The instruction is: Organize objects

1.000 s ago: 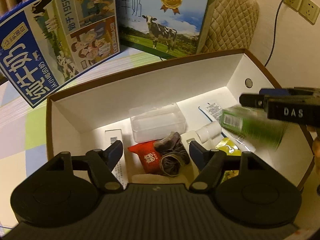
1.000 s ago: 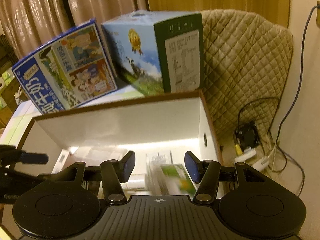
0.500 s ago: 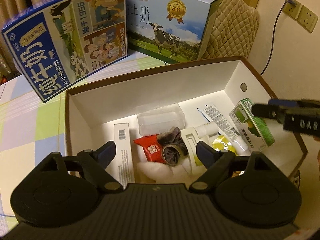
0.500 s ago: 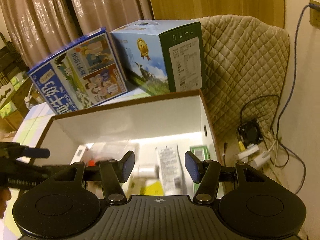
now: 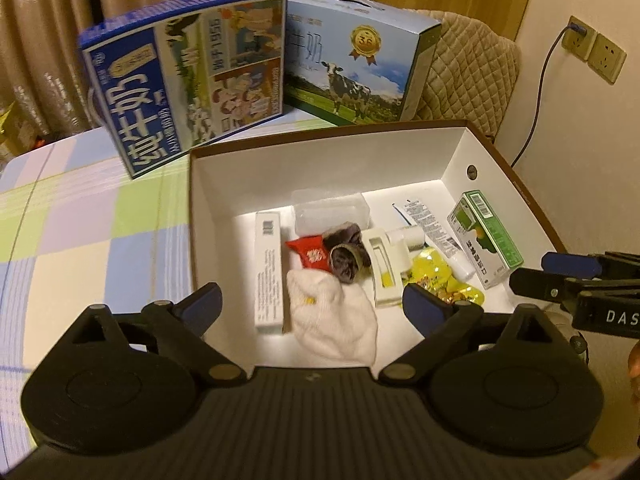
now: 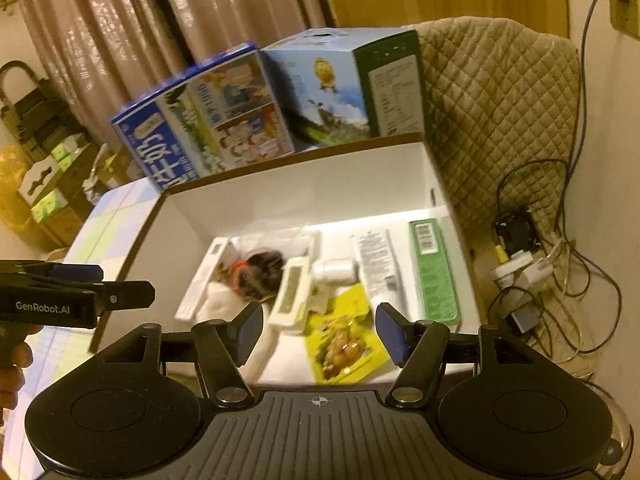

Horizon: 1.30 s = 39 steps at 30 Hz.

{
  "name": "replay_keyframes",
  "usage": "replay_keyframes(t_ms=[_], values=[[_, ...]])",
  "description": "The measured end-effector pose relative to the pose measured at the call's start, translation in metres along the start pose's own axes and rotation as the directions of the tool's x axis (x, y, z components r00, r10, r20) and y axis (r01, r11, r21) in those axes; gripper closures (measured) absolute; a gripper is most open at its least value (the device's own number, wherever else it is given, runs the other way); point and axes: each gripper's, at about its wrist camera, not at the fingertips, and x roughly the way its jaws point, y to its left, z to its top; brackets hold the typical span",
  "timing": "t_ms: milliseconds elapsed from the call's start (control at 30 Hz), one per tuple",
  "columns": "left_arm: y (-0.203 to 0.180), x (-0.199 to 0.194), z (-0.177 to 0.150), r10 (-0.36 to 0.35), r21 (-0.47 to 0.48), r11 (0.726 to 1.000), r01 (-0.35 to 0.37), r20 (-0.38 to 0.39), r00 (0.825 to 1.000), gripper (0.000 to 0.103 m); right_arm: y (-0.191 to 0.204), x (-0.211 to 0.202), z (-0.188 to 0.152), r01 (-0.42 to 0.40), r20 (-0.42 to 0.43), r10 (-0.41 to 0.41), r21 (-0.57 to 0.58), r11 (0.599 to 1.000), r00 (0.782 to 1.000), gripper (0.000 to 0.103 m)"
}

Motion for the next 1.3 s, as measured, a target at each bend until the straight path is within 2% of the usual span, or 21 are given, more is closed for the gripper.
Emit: replay_keyframes(t_ms=[300, 667, 1000, 1300], values=[[0.011, -0.04, -0.036, 0.056, -0.059, 0.997, -0.055, 0.018, 0.998, 0.005, 0.021, -0.008, -0.022, -0.037, -0.031, 0.036, -0.032, 0.999, 0.999, 0.043], [0.038, -0.079, -0.085, 0.087, -0.086, 0.993, -0.085, 0.015, 0.996, 0.003, 0.064, -0.031, -0.058, -0.02, -0.04, 0.018, -0.046, 0.999, 0.999, 0.043], [0.078, -0.125, -0.133, 0.097, -0.124, 0.988, -0.095, 0.009, 0.995, 0.002, 0.132, -0.047, -0.099, -0.018, -0.057, 0.014, -0.079, 0.997, 0.998, 0.043], [0.122, -0.166, -0.183, 0.125, -0.166, 0.978, -0.124, -0.001, 0.992, 0.003, 0.197, -0.051, -0.137, -0.055, -0.091, 0.046, -0.109, 0.992, 0.995, 0.043]])
